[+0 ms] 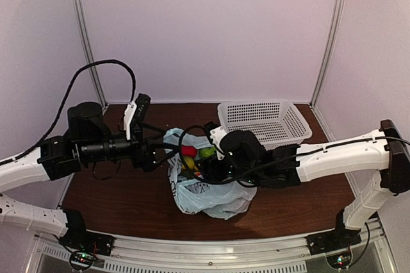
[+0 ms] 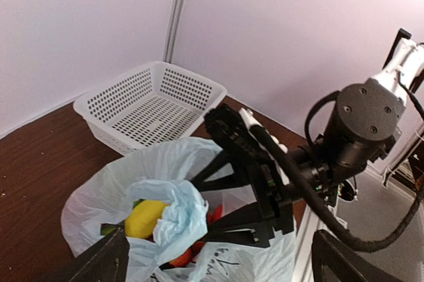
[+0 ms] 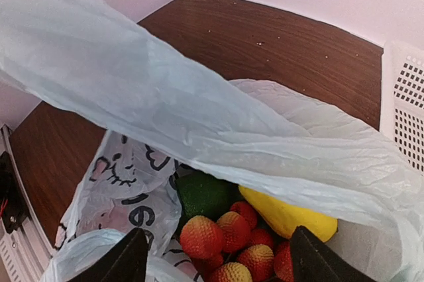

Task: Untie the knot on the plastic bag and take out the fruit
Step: Open the bag opening for the takeout bag.

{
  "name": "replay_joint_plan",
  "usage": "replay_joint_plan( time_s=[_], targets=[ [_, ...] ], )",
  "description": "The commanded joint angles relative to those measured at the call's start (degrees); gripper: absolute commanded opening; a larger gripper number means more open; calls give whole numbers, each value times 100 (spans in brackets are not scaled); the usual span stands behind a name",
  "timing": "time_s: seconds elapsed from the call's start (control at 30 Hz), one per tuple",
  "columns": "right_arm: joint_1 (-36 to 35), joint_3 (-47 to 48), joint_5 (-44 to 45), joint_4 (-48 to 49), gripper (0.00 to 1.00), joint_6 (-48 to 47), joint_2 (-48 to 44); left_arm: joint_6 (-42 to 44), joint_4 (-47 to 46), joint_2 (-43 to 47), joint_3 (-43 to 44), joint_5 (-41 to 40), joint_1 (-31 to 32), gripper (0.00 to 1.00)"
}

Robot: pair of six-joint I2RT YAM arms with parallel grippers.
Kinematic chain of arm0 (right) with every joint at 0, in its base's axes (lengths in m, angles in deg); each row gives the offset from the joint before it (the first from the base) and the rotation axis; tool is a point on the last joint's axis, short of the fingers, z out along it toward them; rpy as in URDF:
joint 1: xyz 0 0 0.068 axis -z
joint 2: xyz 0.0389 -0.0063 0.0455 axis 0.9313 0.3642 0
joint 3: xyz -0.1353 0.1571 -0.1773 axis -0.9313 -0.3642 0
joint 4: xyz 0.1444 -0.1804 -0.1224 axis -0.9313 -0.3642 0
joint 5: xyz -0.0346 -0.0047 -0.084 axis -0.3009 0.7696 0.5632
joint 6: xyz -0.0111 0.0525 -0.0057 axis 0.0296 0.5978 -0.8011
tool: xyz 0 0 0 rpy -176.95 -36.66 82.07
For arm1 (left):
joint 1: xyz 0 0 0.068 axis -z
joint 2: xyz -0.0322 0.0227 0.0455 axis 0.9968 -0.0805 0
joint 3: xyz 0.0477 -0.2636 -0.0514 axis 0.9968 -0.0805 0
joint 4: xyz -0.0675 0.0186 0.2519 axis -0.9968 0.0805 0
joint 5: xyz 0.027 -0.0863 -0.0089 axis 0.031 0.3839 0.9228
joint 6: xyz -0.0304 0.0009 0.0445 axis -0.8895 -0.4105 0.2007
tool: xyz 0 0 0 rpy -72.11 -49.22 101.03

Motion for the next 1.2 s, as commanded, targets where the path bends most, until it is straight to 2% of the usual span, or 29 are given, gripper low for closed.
replay_joint_plan(
  time_s=[0.0,0.13,0.27,0.47,0.57,0.7,0.87,1.0,1.17],
  targets=[
    [-38,-134,75,-109,78,48,-532,-566,-131,-334,-191,-805,776,97],
    [-38,-304,177,-415,81,147,-830,-730,-429,-836,-241,-950,1221,97],
    [-54,-460,347,-916,78,535,-957,-773,-467,-1332,-49,-1116,1431,97],
    [-308,-998,557,-1429,84,1029,-1710,-769,-350,-1057,-40,-1637,1584,97],
    [-416,-1121,734,-1826,88,1308,-2111,-595,169,-749,94,-2064,1584,98],
    [-444,-1222,928,-2130,90,1548,-2479,-123,1425,-710,701,-2650,1584,97],
    [-439,-1177,1046,-2255,91,1682,-2372,327,2427,-860,1175,-2802,1578,97],
    [-441,-1117,1040,-2208,91,1722,-2152,680,2745,-828,1245,-2594,1584,97],
    [-444,-882,1047,-2319,90,1697,-1779,992,3005,-951,1325,-2944,1584,97]
  ],
)
